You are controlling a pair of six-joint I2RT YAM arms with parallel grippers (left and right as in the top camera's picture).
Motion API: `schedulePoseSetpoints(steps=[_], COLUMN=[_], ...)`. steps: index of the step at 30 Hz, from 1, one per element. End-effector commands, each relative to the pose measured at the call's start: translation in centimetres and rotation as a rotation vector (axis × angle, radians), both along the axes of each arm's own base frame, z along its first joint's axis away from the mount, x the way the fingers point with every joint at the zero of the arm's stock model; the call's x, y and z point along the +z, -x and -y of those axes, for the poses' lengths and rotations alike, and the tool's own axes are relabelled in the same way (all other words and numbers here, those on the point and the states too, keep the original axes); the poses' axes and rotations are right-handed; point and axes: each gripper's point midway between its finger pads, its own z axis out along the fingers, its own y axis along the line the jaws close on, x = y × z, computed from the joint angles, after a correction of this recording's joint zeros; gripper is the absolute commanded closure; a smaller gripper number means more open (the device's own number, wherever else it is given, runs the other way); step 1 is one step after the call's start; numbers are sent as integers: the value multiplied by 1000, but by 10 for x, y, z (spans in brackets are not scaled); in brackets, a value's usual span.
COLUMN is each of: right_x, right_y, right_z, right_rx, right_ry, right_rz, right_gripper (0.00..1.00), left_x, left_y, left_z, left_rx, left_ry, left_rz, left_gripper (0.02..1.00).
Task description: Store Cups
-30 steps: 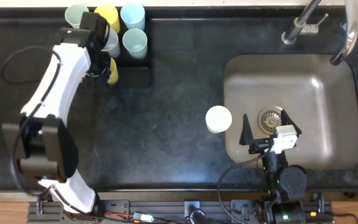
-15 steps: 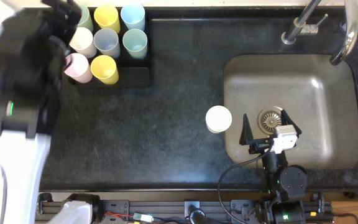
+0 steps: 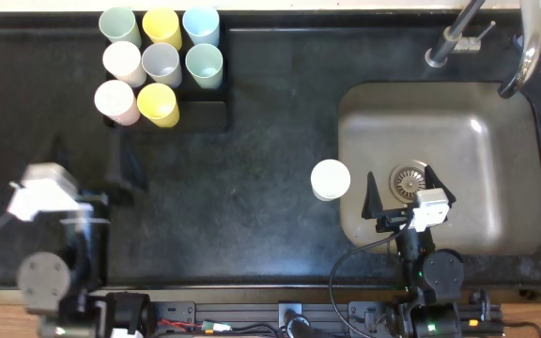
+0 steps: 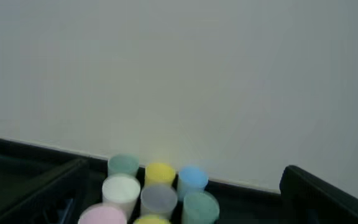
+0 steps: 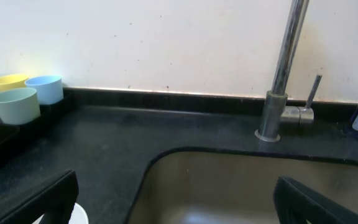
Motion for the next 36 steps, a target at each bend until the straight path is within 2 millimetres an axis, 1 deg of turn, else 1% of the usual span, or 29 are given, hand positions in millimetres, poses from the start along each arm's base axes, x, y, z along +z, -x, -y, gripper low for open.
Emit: schedulePoseSetpoints(steps=[1, 6, 15, 19, 22, 36], right_x=[-3, -3, -3, -3, -3, -3], right_y=[0, 0, 0, 0, 0, 0], right_z=[1, 1, 1, 1, 1, 1], right_rx=[-6, -6, -6, -6, -6, -6], right_ry=[-4, -4, -4, -4, -4, -4], right_rz=[1, 1, 1, 1, 1, 1], right_gripper=[5, 3, 3, 5, 5, 3], left_x=[-34, -68, -123, -147, -174, -172], left_y=[10, 11, 3, 2, 3, 3], left_z=[12, 13, 15, 22, 23, 23], left_rx=[-62, -66, -77, -108, -117, -118], left_ry=[-75, -77, -88, -158, -164, -163], left_rz=[14, 5, -44, -136, -245, -236], left_gripper=[20, 18, 18, 18, 18, 18])
